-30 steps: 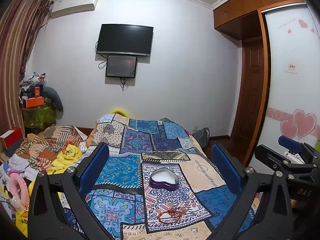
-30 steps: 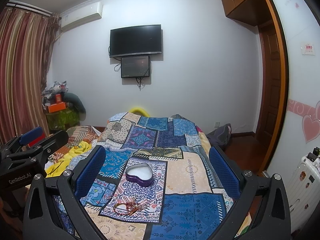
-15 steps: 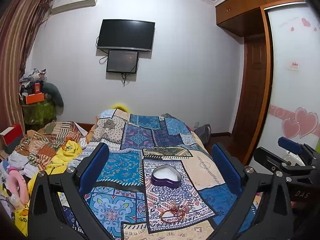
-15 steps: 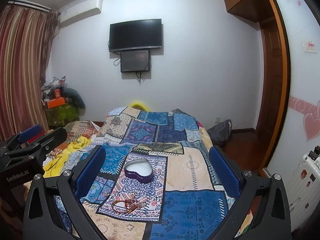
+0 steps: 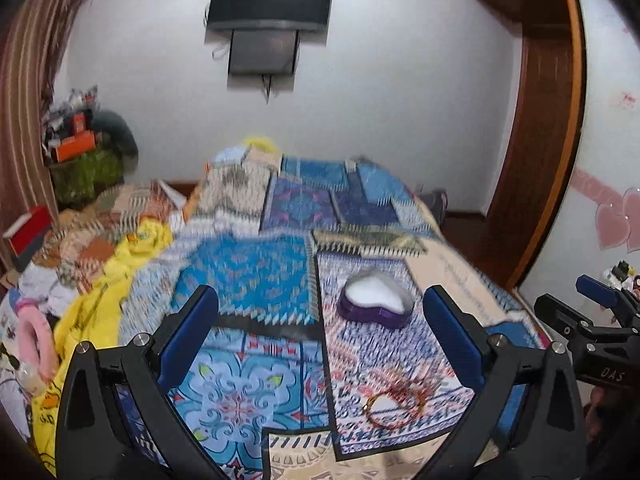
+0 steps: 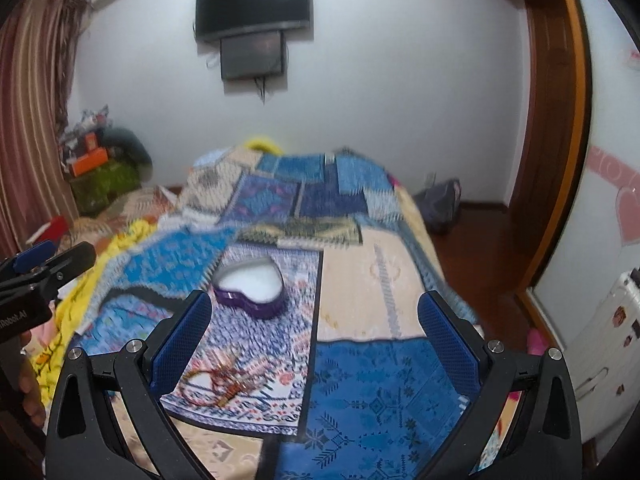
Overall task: Organize jewelry
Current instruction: 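Move both grippers down toward the jewelry beside the purple heart tin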
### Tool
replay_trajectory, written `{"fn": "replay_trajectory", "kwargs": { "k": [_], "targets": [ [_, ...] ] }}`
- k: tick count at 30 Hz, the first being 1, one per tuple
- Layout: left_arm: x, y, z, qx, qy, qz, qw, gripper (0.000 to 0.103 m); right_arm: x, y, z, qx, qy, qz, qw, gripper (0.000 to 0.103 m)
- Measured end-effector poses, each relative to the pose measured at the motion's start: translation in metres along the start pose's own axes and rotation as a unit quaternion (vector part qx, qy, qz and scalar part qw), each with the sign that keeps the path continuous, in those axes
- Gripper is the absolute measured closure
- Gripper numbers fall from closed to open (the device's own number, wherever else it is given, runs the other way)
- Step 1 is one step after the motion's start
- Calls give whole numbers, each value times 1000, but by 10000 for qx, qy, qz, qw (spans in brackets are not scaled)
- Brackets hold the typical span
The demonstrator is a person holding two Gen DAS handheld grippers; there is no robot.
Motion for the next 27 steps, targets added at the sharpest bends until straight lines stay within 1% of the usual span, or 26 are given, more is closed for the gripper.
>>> {"fn": "replay_trajectory", "kwargs": {
  "k": [2, 4, 5, 7, 11, 13, 15, 16, 17, 18, 19, 20, 23, 25, 27],
  "targets": [
    [13, 10, 3, 30, -46, 199, 9998, 1, 12, 7, -3, 4, -22, 236, 9997, 1],
    [28, 20, 7, 102, -153, 410, 9990, 10, 26, 17, -6, -22, -29, 498, 9988, 1],
    [35, 26, 8, 137, -171, 542, 9983, 12, 29, 19, -8, -41, -36, 578, 9983, 1],
    [48, 38, 10, 131, -140, 797, 9966, 17, 40, 26, -9, -97, -80, 779, 9969, 1],
    [63, 57, 14, 86, -41, 1204, 9927, 24, 54, 38, -5, -251, -220, 1016, 9943, 1],
    [68, 66, 13, 124, 45, 1363, 9906, 26, 63, 45, -1, -384, -301, 1169, 9919, 6],
    [73, 73, 11, 131, 126, 1463, 9891, 28, 72, 50, 4, -465, -441, 1322, 9892, 20],
    [75, 76, 9, 133, 201, 1537, 9878, 33, 76, 52, 6, -503, -551, 1410, 9872, 24],
    [77, 79, 7, 146, 267, 1598, 9867, 36, 80, 52, 9, -516, -631, 1459, 9859, 30],
    [79, 83, 4, 172, 347, 1676, 9851, 41, 83, 54, 12, -536, -756, 1541, 9837, 36],
    [81, 85, 2, 190, 397, 1720, 9841, 45, 86, 55, 15, -551, -833, 1576, 9824, 38],
    [83, 86, 1, 200, 432, 1750, 9834, 47, 89, 55, 17, -567, -897, 1603, 9813, 40],
    [87, 90, -5, 217, 592, 1831, 9811, 54, 95, 55, 23, -654, -1061, 1695, 9776, 52],
    [90, 93, -7, 237, 656, 1893, 9794, 63, 98, 54, 25, -692, -1130, 1732, 9759, 55],
    [92, 96, -7, 243, 701, 1949, 9780, 68, 100, 51, 27, -748, -1182, 1723, 9751, 56]
  ]
}}
Point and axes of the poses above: each gripper's, at about its wrist camera, not at the fingertips, and x roughly the way its jaws point, z to its left, y to its underside, the point moved 6 cm from there along x, roughly the way its jaws point, and after that the axes turned 1 degree about -x, right-handed, at the moved point
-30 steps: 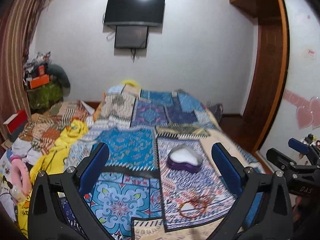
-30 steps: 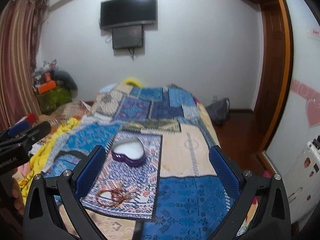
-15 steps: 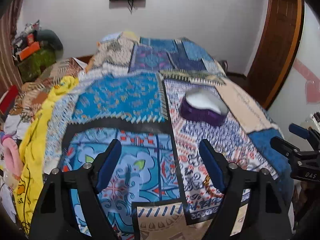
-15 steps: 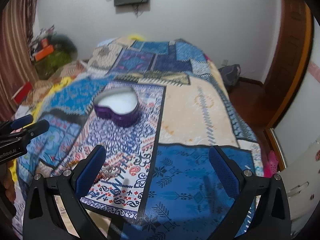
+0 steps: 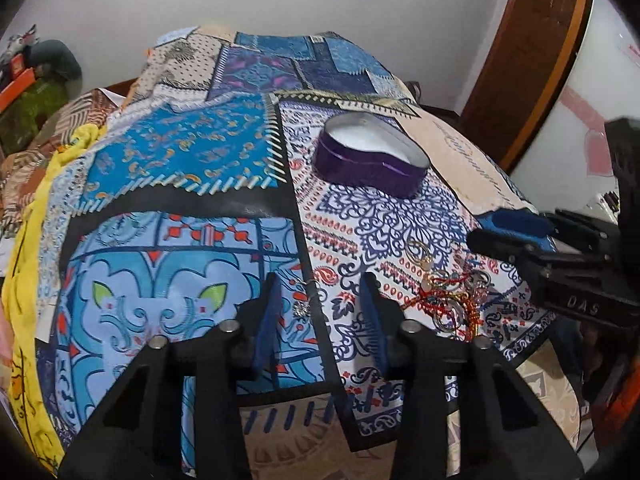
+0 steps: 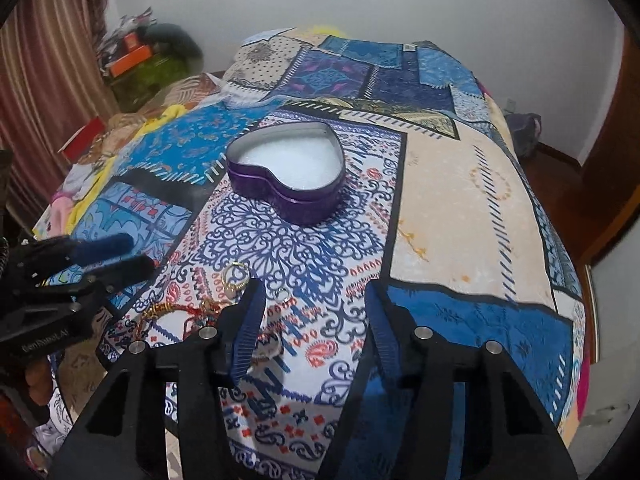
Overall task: Organize jewelry
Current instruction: 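Move both grippers down toward the jewelry beside the purple heart tin, then grasp a small sparkly ring with the left gripper while the right gripper grasps a small silver ring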
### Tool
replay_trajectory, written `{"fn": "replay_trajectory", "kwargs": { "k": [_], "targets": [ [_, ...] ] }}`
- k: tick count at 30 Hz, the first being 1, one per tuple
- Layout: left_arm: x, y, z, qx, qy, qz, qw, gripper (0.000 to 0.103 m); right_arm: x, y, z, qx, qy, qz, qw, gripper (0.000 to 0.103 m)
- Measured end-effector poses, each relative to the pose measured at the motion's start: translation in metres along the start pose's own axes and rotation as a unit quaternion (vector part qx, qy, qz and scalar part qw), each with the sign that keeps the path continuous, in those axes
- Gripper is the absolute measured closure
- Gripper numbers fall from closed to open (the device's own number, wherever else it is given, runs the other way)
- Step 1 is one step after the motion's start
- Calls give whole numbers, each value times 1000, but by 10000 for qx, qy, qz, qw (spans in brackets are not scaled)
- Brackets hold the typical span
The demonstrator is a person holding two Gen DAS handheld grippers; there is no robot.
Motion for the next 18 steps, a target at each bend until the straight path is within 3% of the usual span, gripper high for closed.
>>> {"fn": "replay_trajectory", "kwargs": {
  "k": [14, 18],
  "targets": [
    [10, 14, 10, -201, -7, 155, 9997, 84, 21, 1, 10, -167, -380, 311, 9987, 74],
    [11, 14, 11, -225, -5, 160, 9996, 94, 23, 1, 15, -279, -377, 364, 9982, 90]
  ]
}}
Point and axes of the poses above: each gripper's, at about its wrist camera, not at the fingertips, and x roughly the way its jaws point, z to its left, y to its underside, the point moved 6 cm from there along x, roughly the way its jaws point, and after that the axes turned 1 degree about -x, right-handed, at the moved point
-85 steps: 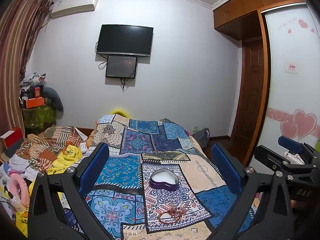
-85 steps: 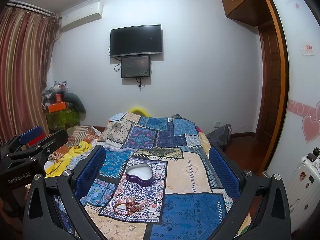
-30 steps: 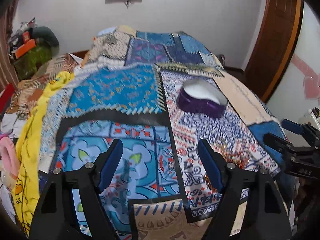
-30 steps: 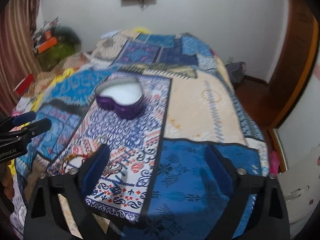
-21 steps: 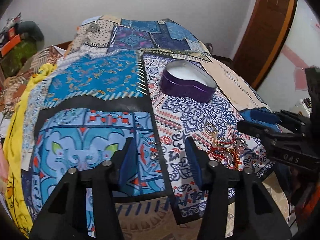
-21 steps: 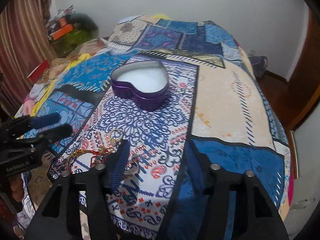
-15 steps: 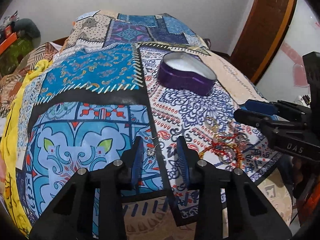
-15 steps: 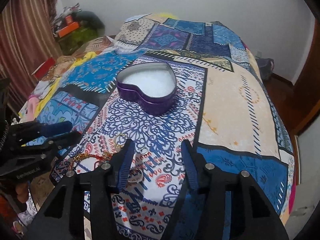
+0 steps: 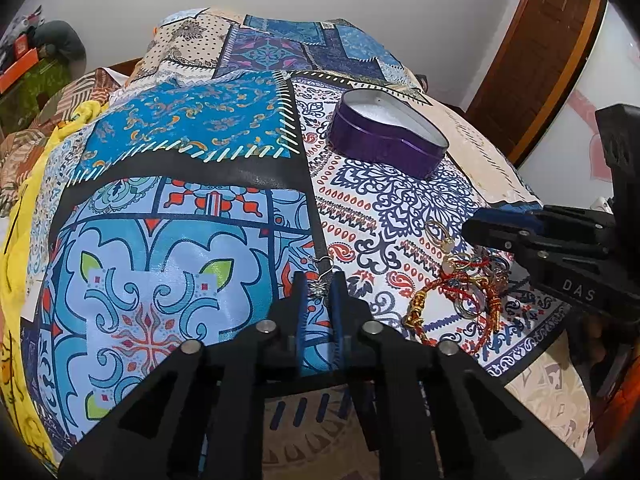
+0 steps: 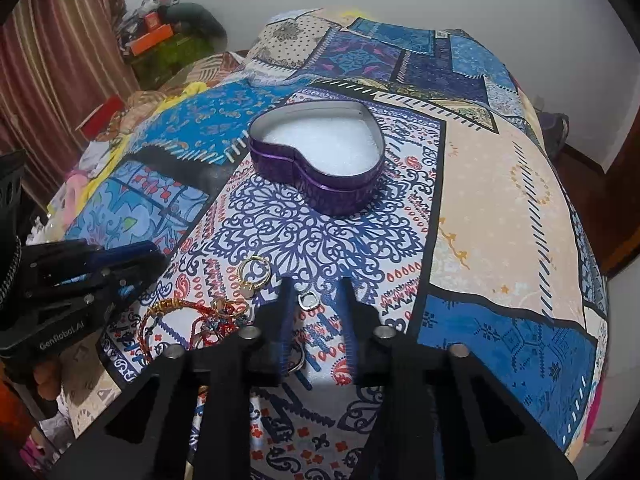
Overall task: Organize jewelry
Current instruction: 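Grasp a small sparkly ring with the left gripper while the right gripper grasps a small silver ring, then carry both rings over the heart tin and open both grippers to drop them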
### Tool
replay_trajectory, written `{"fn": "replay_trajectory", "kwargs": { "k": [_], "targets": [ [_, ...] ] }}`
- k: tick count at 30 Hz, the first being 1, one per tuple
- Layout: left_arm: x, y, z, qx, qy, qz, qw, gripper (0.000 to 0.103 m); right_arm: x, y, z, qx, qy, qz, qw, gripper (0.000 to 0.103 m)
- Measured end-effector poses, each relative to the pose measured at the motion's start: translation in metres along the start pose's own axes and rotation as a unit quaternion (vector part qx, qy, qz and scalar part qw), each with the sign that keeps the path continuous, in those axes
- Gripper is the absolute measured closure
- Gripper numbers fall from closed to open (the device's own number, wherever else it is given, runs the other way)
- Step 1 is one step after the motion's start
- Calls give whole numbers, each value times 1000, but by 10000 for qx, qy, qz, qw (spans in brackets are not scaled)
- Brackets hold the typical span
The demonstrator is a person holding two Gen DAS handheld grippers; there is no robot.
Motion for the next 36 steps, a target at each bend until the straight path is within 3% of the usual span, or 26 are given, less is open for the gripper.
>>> {"fn": "replay_trajectory", "kwargs": {
  "k": [13, 27, 36],
  "targets": [
    [-17, -16, -4, 59, 30, -299, 9995, 95, -9, -3, -1, -12, 29, -156, 9999, 93],
    [-69, -82, -36, 512, 174, -1225, 9910, 95, -64, -40, -4, 145, 185, -1016, 9945, 93],
    [-70, -111, -58, 847, 177, -1603, 9833, 95, -76, -63, -11, 262, 232, -1405, 9895, 93]
  ]
}}
Point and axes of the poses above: each gripper's, at about its wrist camera, not at the fingertips, and x roughly the way its jaws point, z to its left, y to its underside, the point moved 6 cm from there along x, roughly the way its jaws point, and after that the axes turned 1 degree about -x, right-handed, at the moved point
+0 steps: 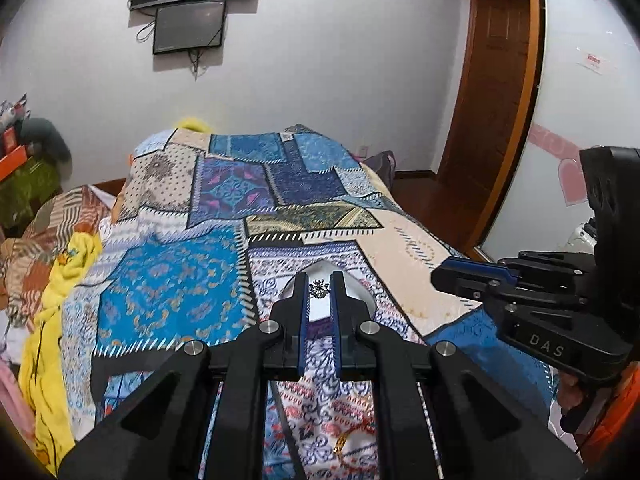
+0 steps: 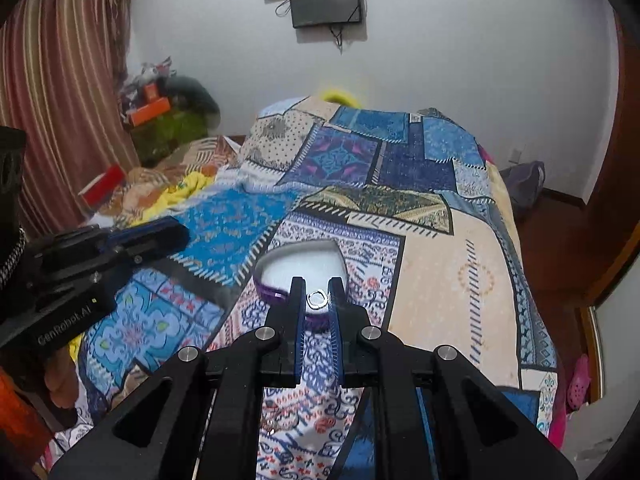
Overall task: Organize jewelry
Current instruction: 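Carry both rings over the heart tin and open both grippers to drop them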
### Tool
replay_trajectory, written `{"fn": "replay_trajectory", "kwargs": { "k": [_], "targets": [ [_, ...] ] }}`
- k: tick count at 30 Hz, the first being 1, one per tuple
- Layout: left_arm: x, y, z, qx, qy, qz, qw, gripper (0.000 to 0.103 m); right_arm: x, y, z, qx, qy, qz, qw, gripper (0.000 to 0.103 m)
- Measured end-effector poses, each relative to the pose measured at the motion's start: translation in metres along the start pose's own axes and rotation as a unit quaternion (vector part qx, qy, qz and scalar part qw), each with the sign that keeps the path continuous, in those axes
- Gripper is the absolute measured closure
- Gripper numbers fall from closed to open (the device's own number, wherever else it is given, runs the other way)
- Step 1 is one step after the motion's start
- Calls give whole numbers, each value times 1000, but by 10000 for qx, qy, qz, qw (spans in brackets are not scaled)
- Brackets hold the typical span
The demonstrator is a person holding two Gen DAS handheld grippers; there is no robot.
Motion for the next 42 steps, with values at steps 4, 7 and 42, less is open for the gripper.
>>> {"fn": "replay_trajectory", "kwargs": {
  "k": [4, 7, 42],
  "targets": [
    [13, -7, -1, 15, 58, -10, 10000, 95, 8, -6, -4, 15, -6, -27, 10000, 93],
    [27, -10, 2, -14, 135, 62, 9999, 95, 15, -9, -6, -22, 0, -26, 10000, 93],
    [114, 21, 31, -447, 667, 1190, 9896, 95, 109, 7, -10, -261, -545, 1280, 9899, 93]
  ]
}}
Point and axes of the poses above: each gripper's, at about its wrist camera, not at the fingertips, and x roughly the way its jaws point, z to its left, y to its underside, the point moved 6 cm from there along x, roughly the way its jaws point, and after that the axes turned 1 degree about -x, right-handed, at the moved point
